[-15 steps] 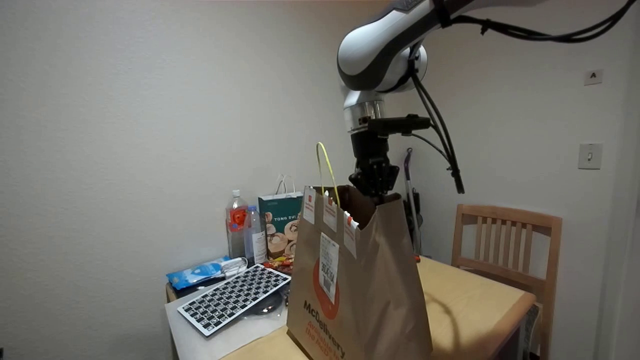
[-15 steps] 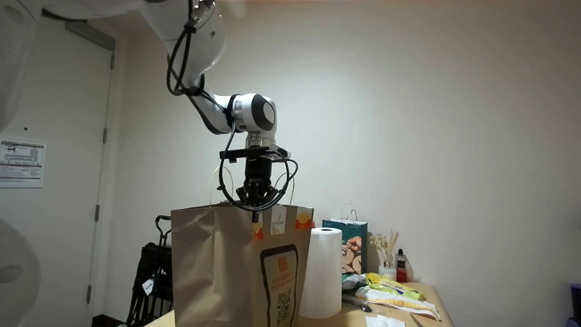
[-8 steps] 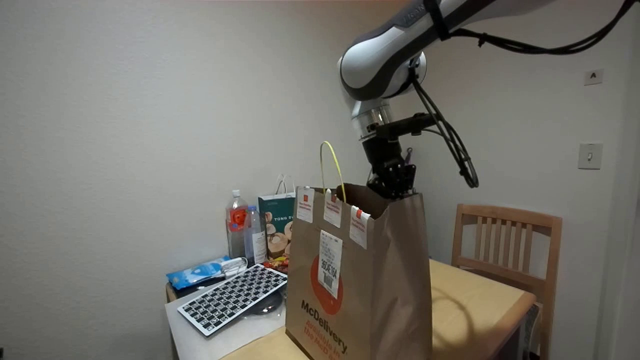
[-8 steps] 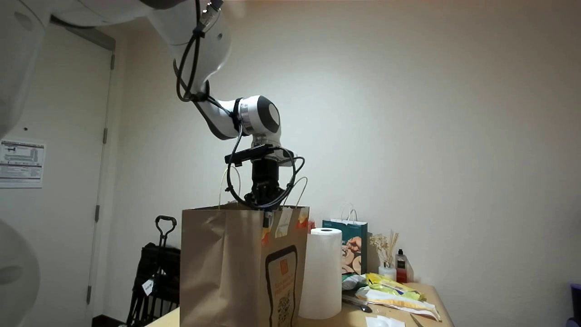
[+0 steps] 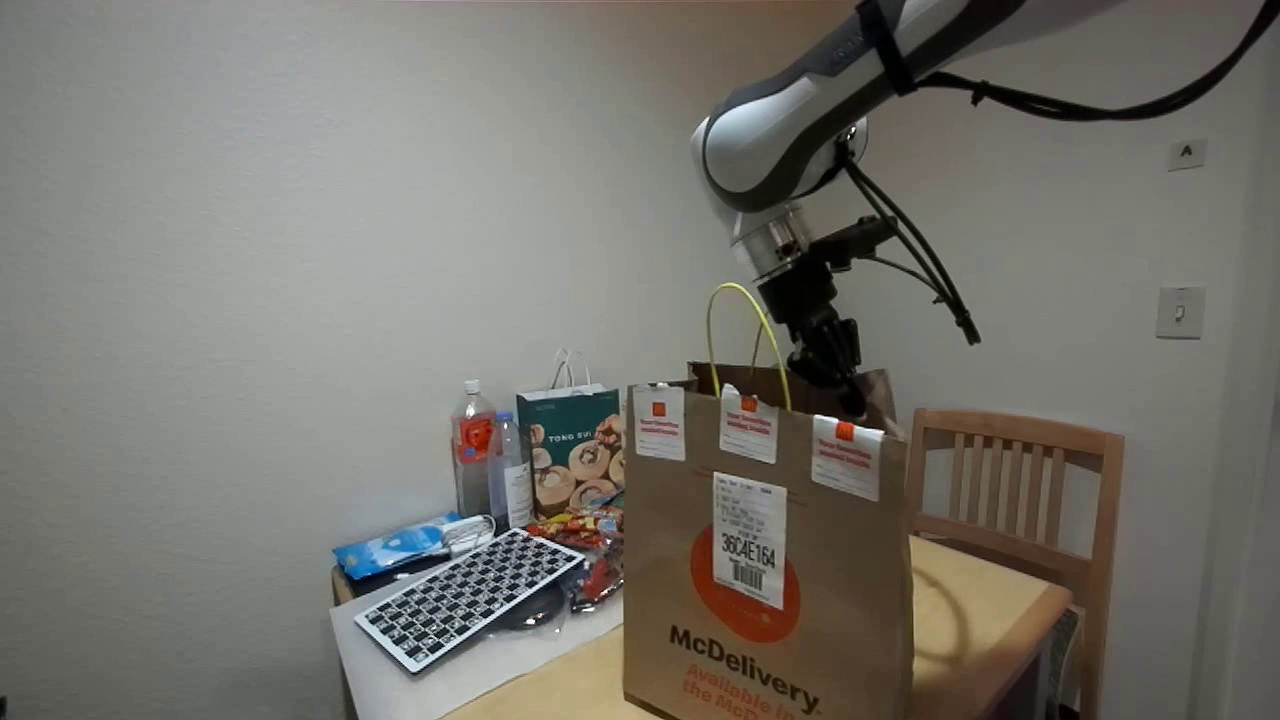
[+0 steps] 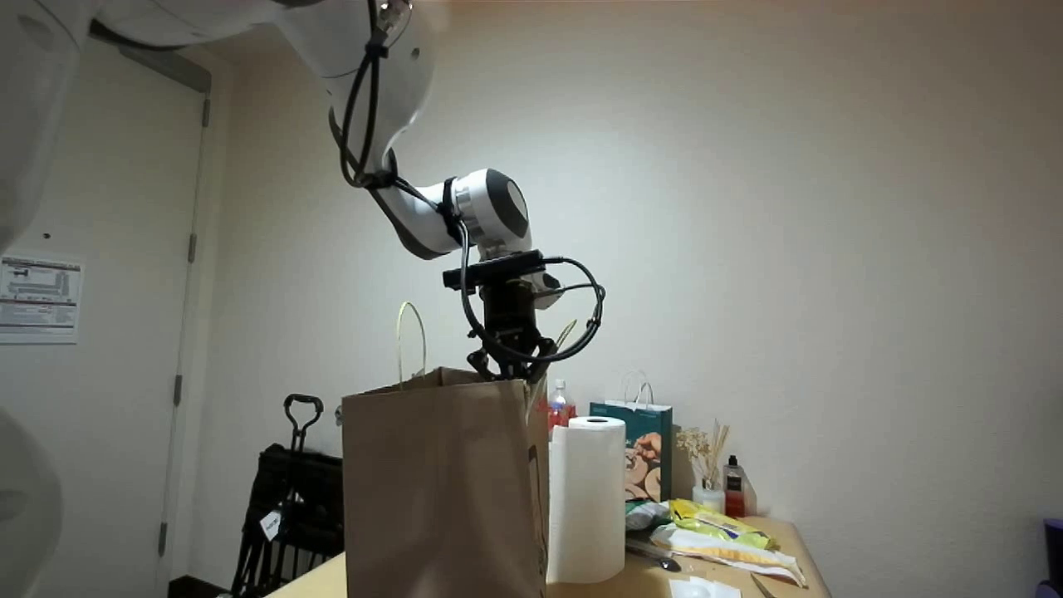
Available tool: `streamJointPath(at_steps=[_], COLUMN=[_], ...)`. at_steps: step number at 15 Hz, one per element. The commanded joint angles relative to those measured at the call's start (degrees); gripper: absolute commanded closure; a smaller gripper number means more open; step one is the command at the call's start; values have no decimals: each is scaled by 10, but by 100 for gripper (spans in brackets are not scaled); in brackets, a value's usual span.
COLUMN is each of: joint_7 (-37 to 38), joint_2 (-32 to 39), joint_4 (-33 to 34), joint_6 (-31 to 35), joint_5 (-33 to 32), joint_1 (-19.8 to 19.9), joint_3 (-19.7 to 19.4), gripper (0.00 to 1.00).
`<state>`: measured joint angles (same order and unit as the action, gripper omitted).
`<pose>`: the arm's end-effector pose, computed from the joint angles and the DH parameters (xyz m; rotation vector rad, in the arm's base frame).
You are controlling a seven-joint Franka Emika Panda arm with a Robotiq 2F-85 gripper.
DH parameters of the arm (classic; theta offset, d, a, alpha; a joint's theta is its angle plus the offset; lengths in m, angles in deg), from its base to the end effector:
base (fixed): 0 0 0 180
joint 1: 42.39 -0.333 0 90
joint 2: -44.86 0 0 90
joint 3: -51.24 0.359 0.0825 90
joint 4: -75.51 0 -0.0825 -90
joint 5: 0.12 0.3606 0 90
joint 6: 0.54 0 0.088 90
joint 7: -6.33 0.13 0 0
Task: Turn the brown bag to the left
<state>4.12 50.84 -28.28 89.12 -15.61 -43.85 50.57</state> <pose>0.5267 -0.0274 0.4893 2.8298 0.1399 -0.5071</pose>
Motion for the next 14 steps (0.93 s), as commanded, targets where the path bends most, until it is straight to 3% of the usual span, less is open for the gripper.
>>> streamJointPath(at_steps=[1,2,4,14], joint_7=[-1,-1,-95,-355], joint_2=[0,0,7,84], joint_4=[1,1,-4,79], joint_6=[-2,-2,42,136], joint_5=[-1,-2,-11,-15], joint_1=[3,3,6,10], joint_3=[4,4,7,23], gripper=[99,99,100,100])
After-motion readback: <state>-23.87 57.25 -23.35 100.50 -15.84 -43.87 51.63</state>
